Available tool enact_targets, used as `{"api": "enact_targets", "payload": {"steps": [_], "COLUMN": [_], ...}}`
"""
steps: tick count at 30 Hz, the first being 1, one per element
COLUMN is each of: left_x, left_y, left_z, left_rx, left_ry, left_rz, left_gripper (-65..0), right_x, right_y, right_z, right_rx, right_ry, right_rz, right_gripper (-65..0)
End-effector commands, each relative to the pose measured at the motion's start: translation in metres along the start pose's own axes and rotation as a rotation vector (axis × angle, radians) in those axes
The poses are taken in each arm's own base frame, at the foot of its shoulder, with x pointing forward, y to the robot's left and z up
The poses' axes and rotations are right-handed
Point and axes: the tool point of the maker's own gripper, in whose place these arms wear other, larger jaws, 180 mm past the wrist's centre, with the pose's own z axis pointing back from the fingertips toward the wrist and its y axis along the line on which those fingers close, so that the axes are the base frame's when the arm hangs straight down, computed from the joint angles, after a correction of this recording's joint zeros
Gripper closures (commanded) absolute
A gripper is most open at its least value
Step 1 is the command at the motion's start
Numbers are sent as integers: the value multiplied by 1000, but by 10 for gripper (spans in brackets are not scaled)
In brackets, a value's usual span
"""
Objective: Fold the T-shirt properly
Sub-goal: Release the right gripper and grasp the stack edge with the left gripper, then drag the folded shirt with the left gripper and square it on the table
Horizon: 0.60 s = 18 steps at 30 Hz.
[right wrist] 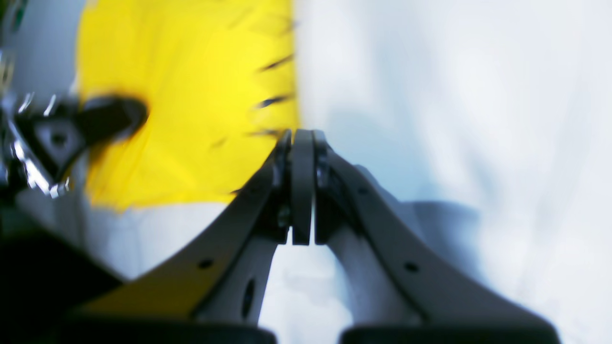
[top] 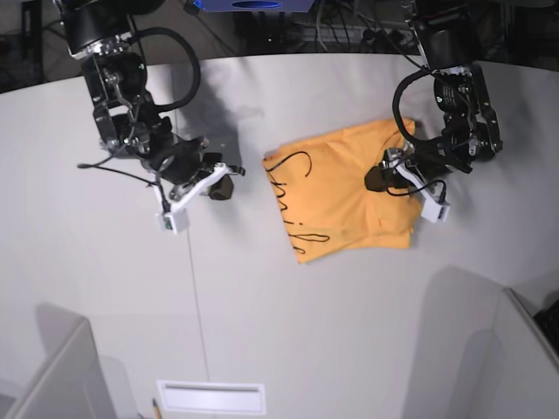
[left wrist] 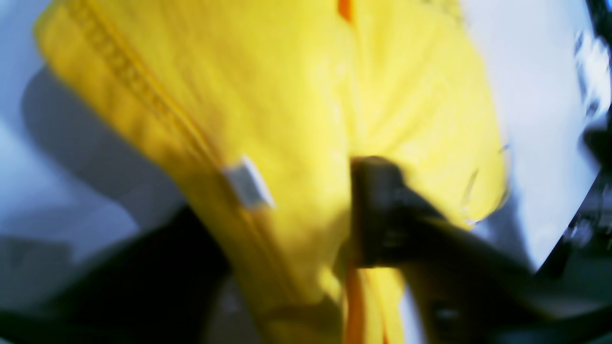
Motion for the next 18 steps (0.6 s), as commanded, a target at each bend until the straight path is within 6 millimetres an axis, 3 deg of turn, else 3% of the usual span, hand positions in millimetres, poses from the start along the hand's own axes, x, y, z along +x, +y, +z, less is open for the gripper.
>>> {"api": "enact_targets", "payload": {"steps": [1,4,11,18], "left_x": [-17,-24,-11,-3], "left_y": [8,2,-32,-55], "left_z": [-1,-7,-25,-28], "left_rx": [49,49,27,32], "left_ry": [114,200,374,508], "left_rz": [-44,-149,-513,-869], "left_gripper": [-155,0,0,0], "right_x": [9,4,-2,-23], "right_y": [1,-22,-92,-137], "right_z": [8,24,61,92], "right_rx": [12,-38,-205,-328], "right_ry": [-38,-66,-133,-193], "right_rz": [-5,-66,-210,-379], "right_gripper": [0,0,0,0]}}
